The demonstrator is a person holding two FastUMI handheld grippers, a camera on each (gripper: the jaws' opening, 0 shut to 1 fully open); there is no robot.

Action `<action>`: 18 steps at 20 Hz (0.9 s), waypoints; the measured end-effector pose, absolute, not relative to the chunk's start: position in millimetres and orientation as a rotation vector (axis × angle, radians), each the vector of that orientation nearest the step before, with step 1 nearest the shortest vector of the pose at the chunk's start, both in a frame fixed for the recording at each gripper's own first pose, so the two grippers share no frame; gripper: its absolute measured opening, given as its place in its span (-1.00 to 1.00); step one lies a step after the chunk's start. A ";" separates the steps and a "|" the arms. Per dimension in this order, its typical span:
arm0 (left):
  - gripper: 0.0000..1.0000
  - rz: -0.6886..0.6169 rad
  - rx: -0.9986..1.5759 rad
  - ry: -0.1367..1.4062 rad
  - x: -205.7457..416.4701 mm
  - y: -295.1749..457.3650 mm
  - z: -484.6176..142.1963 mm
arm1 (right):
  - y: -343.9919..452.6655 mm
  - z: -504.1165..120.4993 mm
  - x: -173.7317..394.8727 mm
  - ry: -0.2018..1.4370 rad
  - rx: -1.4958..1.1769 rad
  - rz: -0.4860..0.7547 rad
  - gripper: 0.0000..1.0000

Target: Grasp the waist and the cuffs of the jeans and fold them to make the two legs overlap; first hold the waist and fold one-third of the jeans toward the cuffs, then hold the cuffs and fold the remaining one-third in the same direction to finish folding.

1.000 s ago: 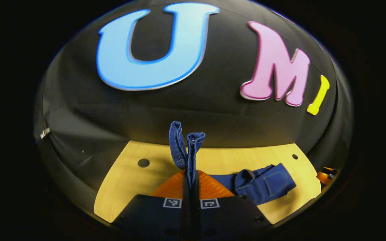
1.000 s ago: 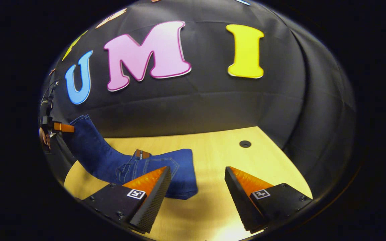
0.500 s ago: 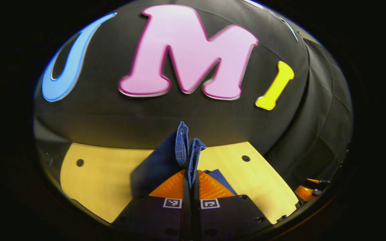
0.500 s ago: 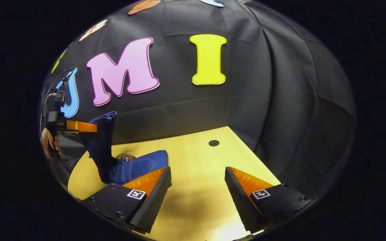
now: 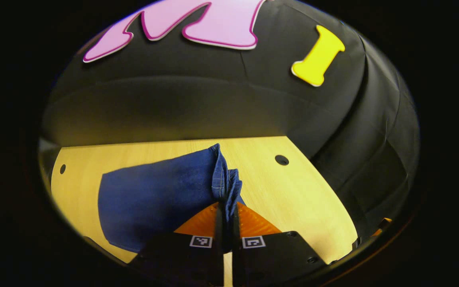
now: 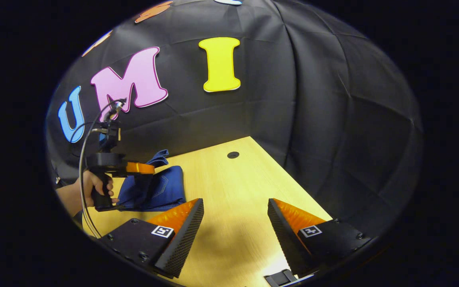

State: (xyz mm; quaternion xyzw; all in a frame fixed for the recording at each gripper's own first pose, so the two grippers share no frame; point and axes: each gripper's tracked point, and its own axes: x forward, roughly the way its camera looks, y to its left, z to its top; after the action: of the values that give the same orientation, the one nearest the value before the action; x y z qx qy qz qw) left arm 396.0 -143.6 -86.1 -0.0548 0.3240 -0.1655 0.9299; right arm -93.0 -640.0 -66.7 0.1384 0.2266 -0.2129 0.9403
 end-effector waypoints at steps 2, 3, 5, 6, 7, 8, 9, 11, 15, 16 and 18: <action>-0.59 -0.390 -0.139 0.696 390.9 -157.4 -95.3 | -641.2 -64.5 -96.9 0.456 0.298 -0.444 0.97; -0.63 -0.418 -0.158 0.698 385.3 -165.6 -94.3 | -640.6 -61.5 -98.3 0.449 0.301 -0.445 0.97; 0.13 -0.430 -0.143 0.677 378.2 -163.4 -91.4 | -641.4 -55.3 -101.4 0.443 0.289 -0.442 0.97; 0.51 -0.424 -0.115 0.655 376.1 -156.7 -88.1 | -640.0 -51.3 -102.2 0.440 0.278 -0.436 0.97; 0.65 -0.423 -0.087 0.628 370.6 -149.1 -85.4 | -636.7 -46.8 -103.9 0.438 0.266 -0.429 0.97; 0.94 -0.425 -0.061 0.596 363.8 -139.9 -74.8 | -633.1 -43.1 -104.8 0.438 0.256 -0.419 0.97; 0.84 -0.419 -0.036 0.558 352.2 -127.1 -63.4 | -626.8 -37.9 -105.9 0.437 0.248 -0.410 0.97; 0.94 -0.405 -0.013 0.487 325.5 -96.5 -40.8 | -608.8 -26.9 -109.4 0.429 0.235 -0.393 0.96; 0.94 -0.345 -0.029 0.386 255.6 -27.9 2.6 | -564.0 3.4 -113.8 0.397 0.207 -0.346 0.97; 0.94 -0.321 -0.029 0.360 236.8 -9.5 12.9 | -550.0 11.2 -114.3 0.389 0.198 -0.328 0.97; 0.94 -0.279 -0.023 0.311 196.2 23.7 32.1 | -519.2 28.5 -117.7 0.362 0.178 -0.287 0.96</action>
State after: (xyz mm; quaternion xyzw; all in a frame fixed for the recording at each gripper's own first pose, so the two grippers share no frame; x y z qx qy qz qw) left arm 196.2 23.7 32.1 -0.0116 0.1544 -0.1383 0.9782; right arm -117.7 -519.2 28.5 0.0883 0.1792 -0.1418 0.9695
